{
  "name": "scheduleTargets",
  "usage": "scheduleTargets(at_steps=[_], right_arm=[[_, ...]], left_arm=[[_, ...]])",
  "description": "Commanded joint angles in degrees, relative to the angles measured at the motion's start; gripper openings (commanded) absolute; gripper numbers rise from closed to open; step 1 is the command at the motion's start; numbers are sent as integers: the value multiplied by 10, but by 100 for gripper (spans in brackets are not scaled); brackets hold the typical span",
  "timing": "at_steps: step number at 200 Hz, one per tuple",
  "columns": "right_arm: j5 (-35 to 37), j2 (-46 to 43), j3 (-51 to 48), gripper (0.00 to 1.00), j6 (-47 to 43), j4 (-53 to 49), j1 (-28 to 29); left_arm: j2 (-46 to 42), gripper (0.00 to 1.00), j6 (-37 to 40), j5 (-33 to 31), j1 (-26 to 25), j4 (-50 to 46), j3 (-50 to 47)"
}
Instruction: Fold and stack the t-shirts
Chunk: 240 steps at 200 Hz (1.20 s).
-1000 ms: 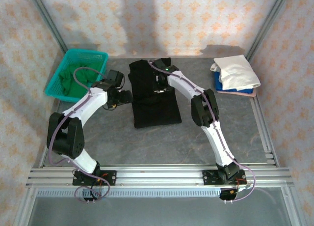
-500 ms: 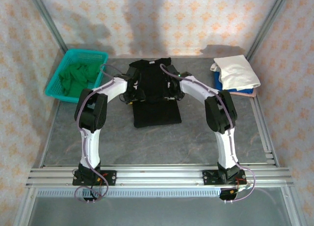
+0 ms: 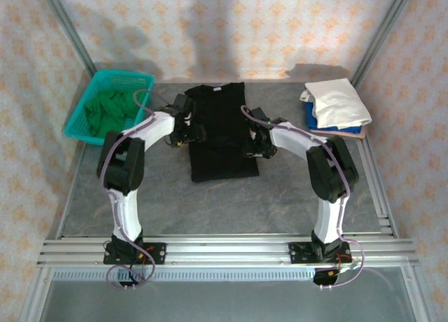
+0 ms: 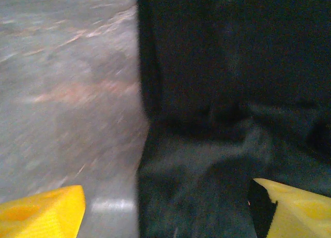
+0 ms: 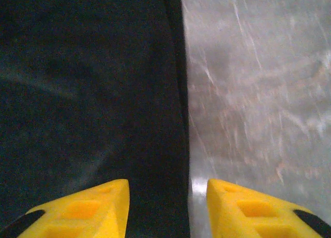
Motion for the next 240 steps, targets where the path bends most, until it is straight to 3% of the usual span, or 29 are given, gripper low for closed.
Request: scheduleTargets(at_steps=[1, 26, 50, 95, 140, 185, 208, 240], right_arm=[[-29, -45, -44, 54, 20, 21, 11], [-51, -60, -85, 61, 46, 34, 28], [-13, -62, -100, 62, 59, 16, 42], [-15, -69, -127, 61, 69, 15, 57], [10, -79, -143, 55, 75, 48, 62], [9, -63, -126, 38, 73, 79, 59], [15, -65, -124, 21, 75, 66, 58], [32, -100, -147, 12, 74, 57, 58]], left_arm=[[-110, 83, -22, -24, -18, 22, -85], [-193, 82, -79, -17, -55, 70, -217], [-223, 79, -128, 10, -90, 132, -304], [-197, 69, -168, 31, -131, 187, -352], [-185, 60, -182, 27, -132, 233, -366], [-165, 42, -232, 73, -133, 345, -377], [-182, 25, -238, 75, -133, 353, -387], [-210, 7, -245, 68, -133, 371, -407]])
